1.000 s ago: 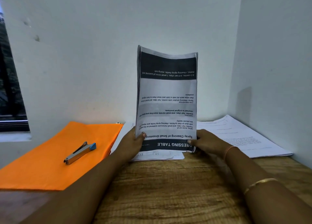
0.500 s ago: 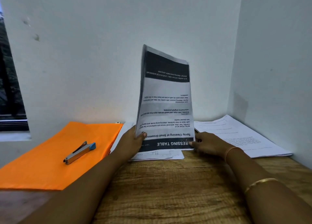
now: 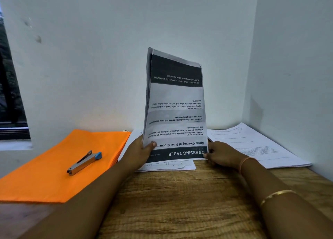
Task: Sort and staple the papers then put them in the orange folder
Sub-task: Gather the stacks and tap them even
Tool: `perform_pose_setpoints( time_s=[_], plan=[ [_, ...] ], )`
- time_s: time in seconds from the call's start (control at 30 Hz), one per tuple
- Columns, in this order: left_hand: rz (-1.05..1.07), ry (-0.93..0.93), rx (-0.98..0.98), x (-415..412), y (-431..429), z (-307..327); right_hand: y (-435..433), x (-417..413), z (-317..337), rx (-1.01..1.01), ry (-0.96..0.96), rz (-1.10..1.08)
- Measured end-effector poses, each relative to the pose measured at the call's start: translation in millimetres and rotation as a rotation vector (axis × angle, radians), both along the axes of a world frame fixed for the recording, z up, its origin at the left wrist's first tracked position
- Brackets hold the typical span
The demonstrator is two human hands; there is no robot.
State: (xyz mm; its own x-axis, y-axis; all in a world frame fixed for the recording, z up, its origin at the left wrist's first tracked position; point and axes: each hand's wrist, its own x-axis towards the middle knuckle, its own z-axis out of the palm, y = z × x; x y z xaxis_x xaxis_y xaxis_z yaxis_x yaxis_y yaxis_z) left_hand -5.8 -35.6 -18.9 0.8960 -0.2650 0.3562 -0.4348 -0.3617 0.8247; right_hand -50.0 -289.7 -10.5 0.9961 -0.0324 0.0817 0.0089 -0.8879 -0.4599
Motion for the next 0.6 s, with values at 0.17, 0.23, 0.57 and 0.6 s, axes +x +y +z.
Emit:
perform_pose_setpoints(
  time_s=[0.17, 0.23, 0.57, 0.6],
  plan=[
    [0.048, -0.049, 0.014, 0.1, -1.2, 1.1, 5.0, -2.8, 0.2, -0.004, -0.056, 0.006],
    [0.060, -0.069, 0.001, 0.6, -2.0, 1.6, 8.8, -2.6, 0.3, 0.164, -0.156, 0.009],
    [-0.078, 0.327, -0.297, 4.8, 3.0, 3.4, 11.4, -1.9, 13.9, 0.900, -0.214, -0.028],
    [-0.107, 0.374, -0.323, 5.1, 3.9, 3.4, 11.1, -2.7, 14.3, 0.915, -0.203, -0.032]
  ],
)
